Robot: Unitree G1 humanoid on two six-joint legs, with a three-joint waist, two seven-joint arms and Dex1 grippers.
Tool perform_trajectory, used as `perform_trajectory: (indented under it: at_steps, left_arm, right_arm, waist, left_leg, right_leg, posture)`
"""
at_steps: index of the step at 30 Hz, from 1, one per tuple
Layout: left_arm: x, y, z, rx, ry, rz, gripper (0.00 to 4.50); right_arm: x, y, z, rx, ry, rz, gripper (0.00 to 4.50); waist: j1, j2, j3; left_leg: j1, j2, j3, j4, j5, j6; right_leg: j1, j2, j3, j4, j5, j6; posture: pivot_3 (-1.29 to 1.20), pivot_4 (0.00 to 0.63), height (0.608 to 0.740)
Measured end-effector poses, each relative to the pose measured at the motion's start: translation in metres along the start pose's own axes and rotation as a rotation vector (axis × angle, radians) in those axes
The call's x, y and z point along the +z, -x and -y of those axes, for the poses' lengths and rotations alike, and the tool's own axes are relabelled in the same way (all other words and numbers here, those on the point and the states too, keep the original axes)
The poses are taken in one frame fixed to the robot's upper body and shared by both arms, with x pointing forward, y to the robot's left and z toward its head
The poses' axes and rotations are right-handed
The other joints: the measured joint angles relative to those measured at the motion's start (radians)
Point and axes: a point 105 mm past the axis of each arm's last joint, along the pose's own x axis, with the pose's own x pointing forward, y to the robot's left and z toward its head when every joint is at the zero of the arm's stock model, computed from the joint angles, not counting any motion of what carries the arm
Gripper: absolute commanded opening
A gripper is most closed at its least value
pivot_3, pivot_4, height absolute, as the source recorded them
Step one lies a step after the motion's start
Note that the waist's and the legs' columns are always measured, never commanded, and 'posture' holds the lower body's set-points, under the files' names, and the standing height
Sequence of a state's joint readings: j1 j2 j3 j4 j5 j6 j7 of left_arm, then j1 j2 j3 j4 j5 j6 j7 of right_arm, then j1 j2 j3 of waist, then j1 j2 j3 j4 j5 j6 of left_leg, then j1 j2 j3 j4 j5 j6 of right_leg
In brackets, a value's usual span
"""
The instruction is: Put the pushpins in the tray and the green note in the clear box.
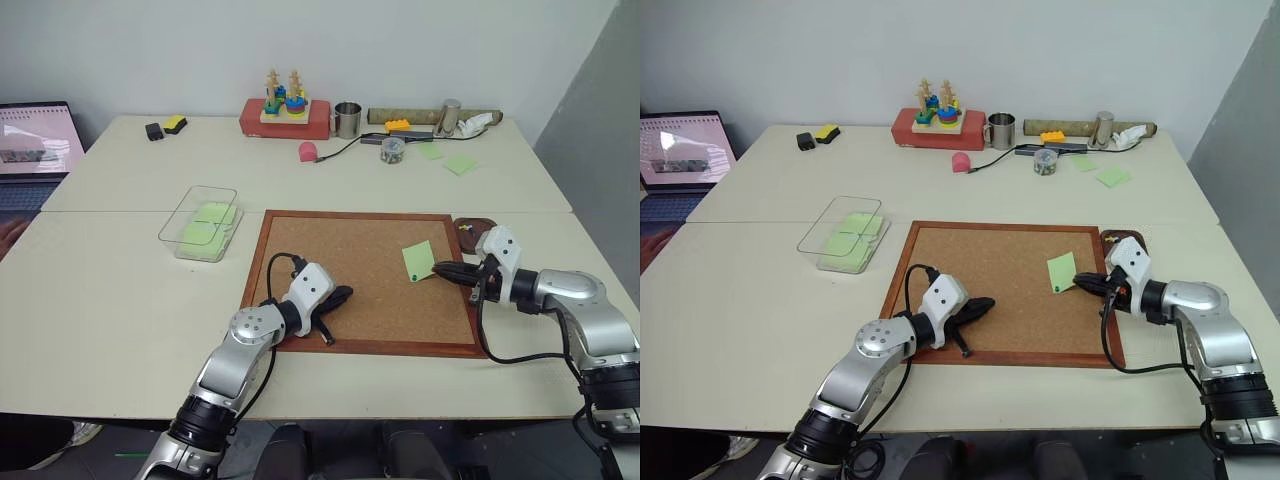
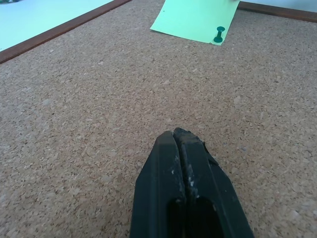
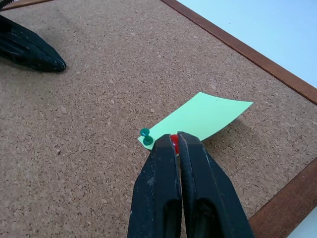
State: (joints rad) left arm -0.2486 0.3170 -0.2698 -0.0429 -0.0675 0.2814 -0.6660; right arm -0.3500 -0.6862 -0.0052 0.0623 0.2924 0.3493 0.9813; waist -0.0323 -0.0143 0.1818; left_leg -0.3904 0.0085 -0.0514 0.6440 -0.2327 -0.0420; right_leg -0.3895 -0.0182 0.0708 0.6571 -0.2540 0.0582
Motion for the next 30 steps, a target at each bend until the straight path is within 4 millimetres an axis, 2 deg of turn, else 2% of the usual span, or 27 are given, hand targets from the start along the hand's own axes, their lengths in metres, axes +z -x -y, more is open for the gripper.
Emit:
perform_trajectory:
  at_steps: [17, 28, 30]
  left_arm:
    - [0.0, 0.0, 0.0, -0.001, -0.001, 0.0, 0.0]
    - [0.0, 0.001, 0.0, -0.001, -0.002, -0.002, 0.0]
    - [-0.001, 0.001, 0.0, 0.0, -0.002, -0.003, 0.0]
  right_arm:
    - [0.003, 0.004, 0.002, -0.01, -0.033, 0.002, 0.01]
    - [0.008, 0.014, 0.013, -0.069, -0.035, 0.021, 0.01]
    - [0.009, 0.018, 0.024, -0.133, -0.044, 0.03, 0.01]
  waist:
    - [0.0, 0.0, 0.0]
    - [0.0, 0.0, 0.0]
    - [0.0, 0.0, 0.0]
  left_leg:
    - [0.0, 0.0, 0.0, 0.0, 0.0, 0.0]
    - [0.0, 0.0, 0.0, 0.0, 0.0, 0.0]
    - [0.0, 0.0, 0.0, 0.0, 0.0, 0.0]
  right_leg:
    - [0.0, 0.0, 0.0, 0.0, 0.0, 0.0]
    - [0.0, 0.0, 0.0, -0.001, 0.0, 0.0]
    - [0.0, 0.0, 0.0, -0.001, 0.0, 0.0]
  posture:
    - [0.0, 0.15, 0.74]
    - [0.0, 0.15, 0.74]
    - [0.0, 0.15, 0.74]
